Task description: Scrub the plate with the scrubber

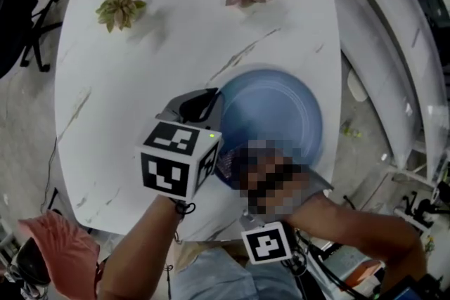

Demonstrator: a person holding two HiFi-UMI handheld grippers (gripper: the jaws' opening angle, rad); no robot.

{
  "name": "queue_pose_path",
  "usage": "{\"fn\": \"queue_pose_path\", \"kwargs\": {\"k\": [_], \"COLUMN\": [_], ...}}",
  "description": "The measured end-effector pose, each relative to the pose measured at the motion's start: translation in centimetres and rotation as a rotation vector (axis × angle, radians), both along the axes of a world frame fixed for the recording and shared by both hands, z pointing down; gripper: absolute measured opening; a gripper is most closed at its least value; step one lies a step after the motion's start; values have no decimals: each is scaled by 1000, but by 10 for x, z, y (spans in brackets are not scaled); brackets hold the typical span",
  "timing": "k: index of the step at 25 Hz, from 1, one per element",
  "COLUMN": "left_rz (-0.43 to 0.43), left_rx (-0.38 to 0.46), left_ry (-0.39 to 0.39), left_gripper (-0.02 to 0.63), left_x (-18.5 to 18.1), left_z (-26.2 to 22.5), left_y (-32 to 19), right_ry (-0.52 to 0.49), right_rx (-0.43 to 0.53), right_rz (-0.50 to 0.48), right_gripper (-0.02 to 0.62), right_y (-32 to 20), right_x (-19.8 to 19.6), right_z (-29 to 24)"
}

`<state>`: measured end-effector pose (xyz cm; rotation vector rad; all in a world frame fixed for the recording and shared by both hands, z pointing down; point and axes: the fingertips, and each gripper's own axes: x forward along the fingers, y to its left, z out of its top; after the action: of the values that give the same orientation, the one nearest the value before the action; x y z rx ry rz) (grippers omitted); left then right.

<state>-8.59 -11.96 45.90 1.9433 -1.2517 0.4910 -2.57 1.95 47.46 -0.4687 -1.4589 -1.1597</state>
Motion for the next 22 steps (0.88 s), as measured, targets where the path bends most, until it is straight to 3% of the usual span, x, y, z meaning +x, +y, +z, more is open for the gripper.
{"fn": "queue_pose_path", "kwargs": {"k": [8, 13, 16, 22], "left_rz": [-10, -12, -8, -14], "left_rx": [11, 15, 13, 7], "left_ry": [-3, -10, -5, -3], "left_gripper": [18, 18, 17, 15], "left_x": [0, -1, -2, -4], "left_z": [-1, -1, -1, -1], "left_y": [0, 0, 2, 5], "right_ry": [25, -2, -2, 92], "right_rx": [-180, -325, -311, -261], "right_rz": [159, 391, 471, 607], "right_gripper": [74, 72, 71, 74], "right_y": [15, 18, 6, -15], "right_x": [34, 50, 62, 90], "right_z": [-4, -4, -4, -1]}}
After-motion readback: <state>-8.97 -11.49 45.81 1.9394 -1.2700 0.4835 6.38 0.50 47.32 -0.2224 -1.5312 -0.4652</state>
